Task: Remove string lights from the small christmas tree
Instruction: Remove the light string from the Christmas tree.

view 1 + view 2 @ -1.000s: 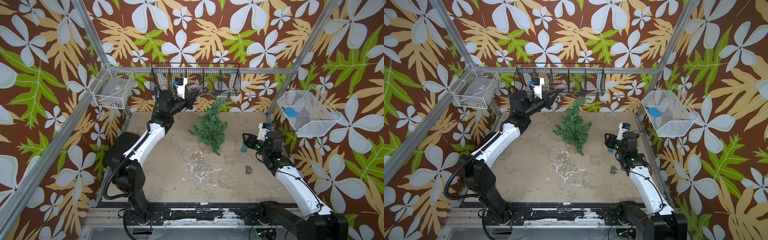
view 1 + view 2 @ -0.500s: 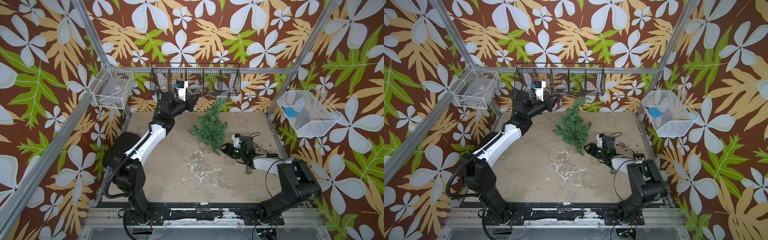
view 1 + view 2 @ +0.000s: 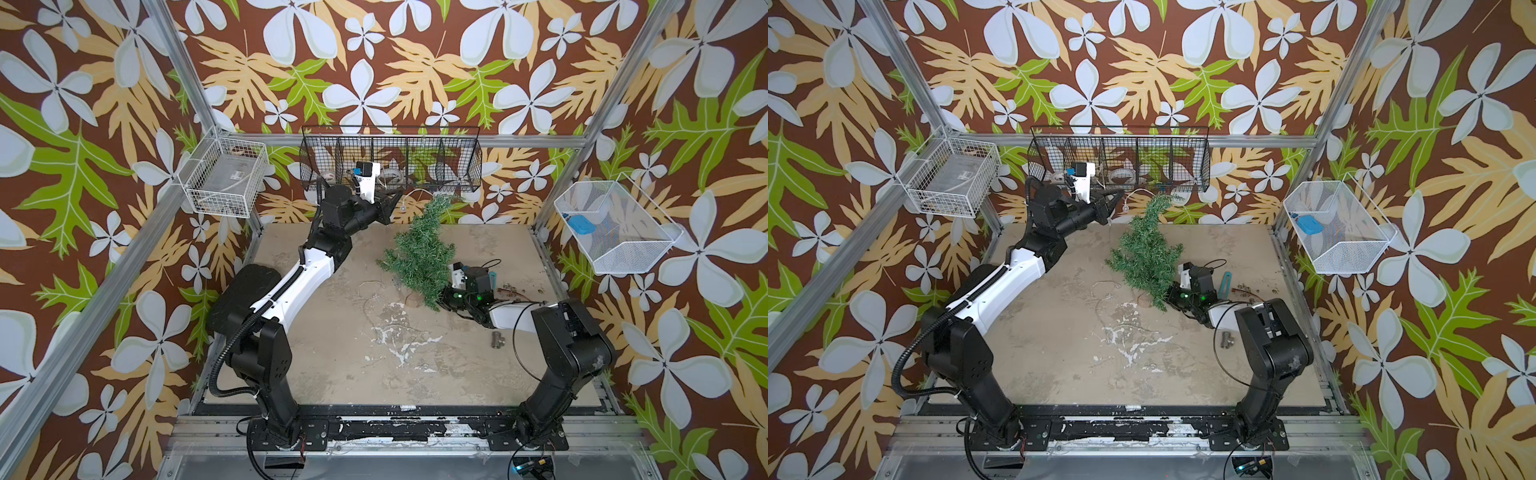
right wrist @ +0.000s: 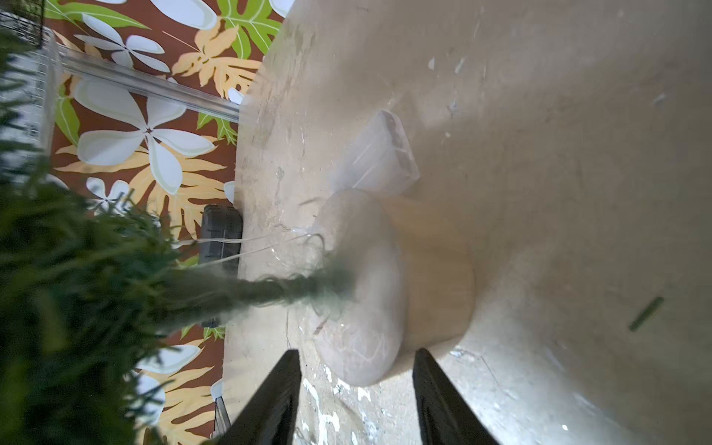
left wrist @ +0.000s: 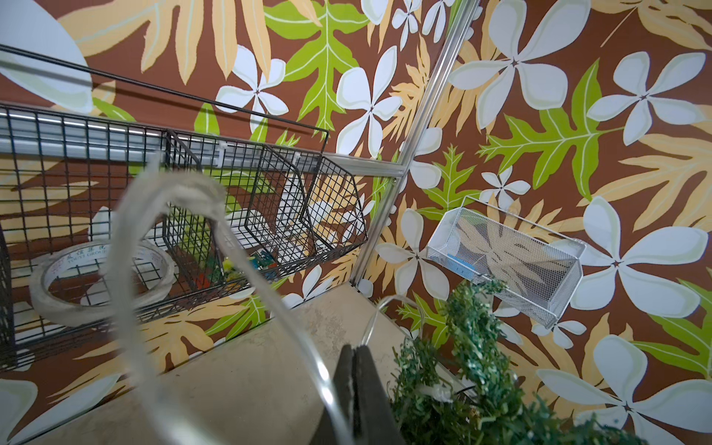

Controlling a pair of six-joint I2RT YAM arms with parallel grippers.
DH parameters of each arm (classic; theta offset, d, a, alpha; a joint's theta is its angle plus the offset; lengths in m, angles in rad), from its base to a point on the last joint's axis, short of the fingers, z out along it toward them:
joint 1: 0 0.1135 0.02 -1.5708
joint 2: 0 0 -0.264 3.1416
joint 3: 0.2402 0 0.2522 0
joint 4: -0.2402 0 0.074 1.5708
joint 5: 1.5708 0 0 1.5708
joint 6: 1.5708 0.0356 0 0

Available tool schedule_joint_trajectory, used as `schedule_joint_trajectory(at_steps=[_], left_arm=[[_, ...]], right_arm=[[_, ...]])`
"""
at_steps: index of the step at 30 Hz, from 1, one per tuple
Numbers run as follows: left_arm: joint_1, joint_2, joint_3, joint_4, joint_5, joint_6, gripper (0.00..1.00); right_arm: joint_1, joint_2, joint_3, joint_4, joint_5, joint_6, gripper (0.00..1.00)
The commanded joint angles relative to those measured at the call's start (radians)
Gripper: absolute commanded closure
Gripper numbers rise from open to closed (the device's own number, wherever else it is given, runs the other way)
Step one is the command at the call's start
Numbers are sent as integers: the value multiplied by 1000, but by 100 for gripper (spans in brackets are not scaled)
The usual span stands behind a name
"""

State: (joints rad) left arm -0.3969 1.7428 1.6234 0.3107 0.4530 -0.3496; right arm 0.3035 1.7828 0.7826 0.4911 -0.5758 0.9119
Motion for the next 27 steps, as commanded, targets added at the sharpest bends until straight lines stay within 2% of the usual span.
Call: schedule_joint_trajectory(at_steps=[1,7,15,22,27], left_arm=[[0,5,14,2,0,1,100],[0,21,52,-29,-15,26,100],[0,108,223,-47,-76,34,100],[16,239,399,-127,-235,136,100],[41,303,466,-226,-322,160,100]], right_arm=[[2,28,3,39,8,10,51],[2,71,5,8,37,-4,55],[3,78,-28,-9,55,-19,57],[3,84,-61,-13,62,-32,58],[3,78,-65,-40,76,-54,58]])
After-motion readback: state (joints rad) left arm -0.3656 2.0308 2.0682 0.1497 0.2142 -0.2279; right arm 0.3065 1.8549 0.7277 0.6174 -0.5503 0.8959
